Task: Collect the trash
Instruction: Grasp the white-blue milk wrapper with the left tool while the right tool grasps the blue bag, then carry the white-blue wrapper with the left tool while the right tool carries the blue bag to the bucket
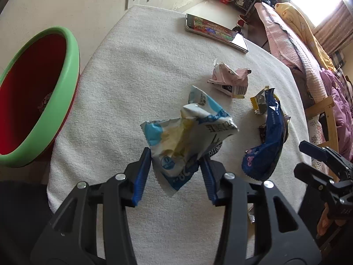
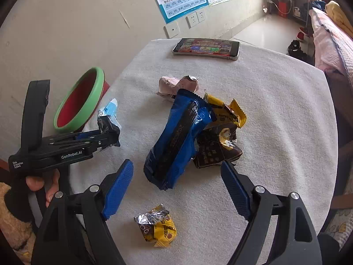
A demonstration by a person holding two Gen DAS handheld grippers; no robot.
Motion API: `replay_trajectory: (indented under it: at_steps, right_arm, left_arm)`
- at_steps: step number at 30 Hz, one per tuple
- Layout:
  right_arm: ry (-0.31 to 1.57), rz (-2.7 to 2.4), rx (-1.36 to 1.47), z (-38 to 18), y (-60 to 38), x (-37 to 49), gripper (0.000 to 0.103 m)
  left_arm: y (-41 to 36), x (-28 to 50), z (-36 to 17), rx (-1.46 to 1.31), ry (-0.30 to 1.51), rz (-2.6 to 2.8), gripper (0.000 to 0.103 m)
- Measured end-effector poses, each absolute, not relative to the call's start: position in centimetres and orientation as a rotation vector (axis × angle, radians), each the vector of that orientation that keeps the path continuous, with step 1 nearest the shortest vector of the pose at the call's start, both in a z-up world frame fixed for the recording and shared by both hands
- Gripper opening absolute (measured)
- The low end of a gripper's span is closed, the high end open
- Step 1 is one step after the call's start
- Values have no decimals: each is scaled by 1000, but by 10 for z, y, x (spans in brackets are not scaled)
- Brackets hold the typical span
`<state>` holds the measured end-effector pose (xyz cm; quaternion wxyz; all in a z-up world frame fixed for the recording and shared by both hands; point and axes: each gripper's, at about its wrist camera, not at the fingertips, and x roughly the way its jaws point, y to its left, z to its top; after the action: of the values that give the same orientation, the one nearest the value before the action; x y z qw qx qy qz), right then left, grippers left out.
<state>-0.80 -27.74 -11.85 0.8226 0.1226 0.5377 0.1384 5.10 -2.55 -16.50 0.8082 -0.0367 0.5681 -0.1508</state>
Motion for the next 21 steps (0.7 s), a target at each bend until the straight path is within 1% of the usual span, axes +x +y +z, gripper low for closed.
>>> replay_trajectory:
  at_steps: [3, 5, 11, 13, 14, 15, 18, 21]
  right_arm:
    - [1152, 286, 356, -124, -281, -5, 79]
    - [1162, 278, 401, -128, -278, -1, 77]
    - [1201, 248, 414, -143, -261, 13, 73]
    - [1221, 231, 410, -149, -257, 15, 67]
    - [1225, 225, 413, -151, -257, 15, 57]
    - [1229, 222, 410, -152, -256, 14, 45]
    - [1213, 236, 405, -147, -255, 11, 28]
    - [1158, 248, 397, -132, -254, 9, 23]
  left_arm:
    - [-21, 48, -157, -94, 1194, -322, 43]
    - [-18, 46, -152, -103, 1180, -318, 43]
    - [-5, 36, -142, -127, 1159, -307, 43]
    - [-3, 35, -140, -135, 1158, -304, 43]
    - [-1, 34, -139, -140, 1156, -301, 43]
    - [0, 35, -139, -144, 1154, -299, 43]
    - [6, 35, -134, -165, 1142, -289, 43]
    - [13, 34, -127, -177, 1117, -276, 43]
